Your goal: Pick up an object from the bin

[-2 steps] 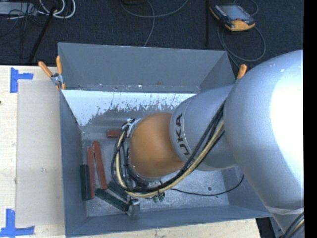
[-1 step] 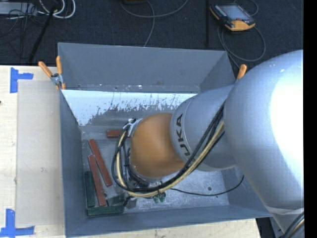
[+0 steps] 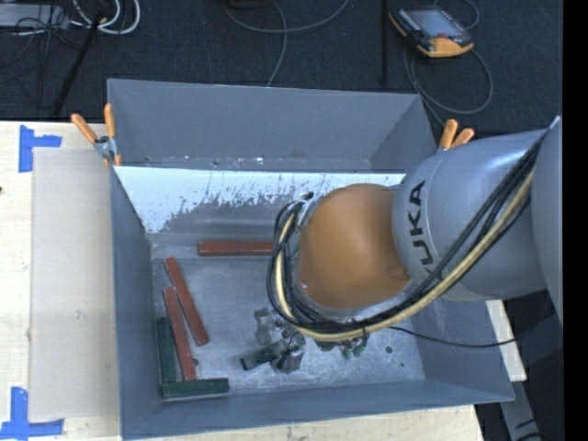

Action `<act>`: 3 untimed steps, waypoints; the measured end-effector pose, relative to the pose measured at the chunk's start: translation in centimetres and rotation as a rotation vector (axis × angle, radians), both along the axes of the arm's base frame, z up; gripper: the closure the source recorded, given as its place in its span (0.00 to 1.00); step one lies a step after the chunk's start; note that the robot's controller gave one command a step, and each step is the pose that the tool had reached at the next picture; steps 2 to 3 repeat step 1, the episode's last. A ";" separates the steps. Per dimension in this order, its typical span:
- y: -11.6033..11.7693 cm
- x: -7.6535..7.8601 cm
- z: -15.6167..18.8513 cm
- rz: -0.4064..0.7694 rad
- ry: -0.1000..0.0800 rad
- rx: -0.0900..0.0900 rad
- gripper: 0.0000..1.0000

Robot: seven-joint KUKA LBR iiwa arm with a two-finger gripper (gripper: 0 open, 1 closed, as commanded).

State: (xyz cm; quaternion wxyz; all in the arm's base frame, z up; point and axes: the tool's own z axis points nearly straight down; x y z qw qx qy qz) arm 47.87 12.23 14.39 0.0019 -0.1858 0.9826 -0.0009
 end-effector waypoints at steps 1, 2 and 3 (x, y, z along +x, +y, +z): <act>1.1 -0.5 12.1 0.004 -0.004 0.004 1.00; 1.1 -0.5 12.1 0.004 -0.004 0.004 1.00; 1.1 -0.5 12.1 0.004 -0.004 0.004 1.00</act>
Offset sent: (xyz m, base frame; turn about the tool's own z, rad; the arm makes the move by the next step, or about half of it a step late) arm -0.0065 0.0097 0.1177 -0.0052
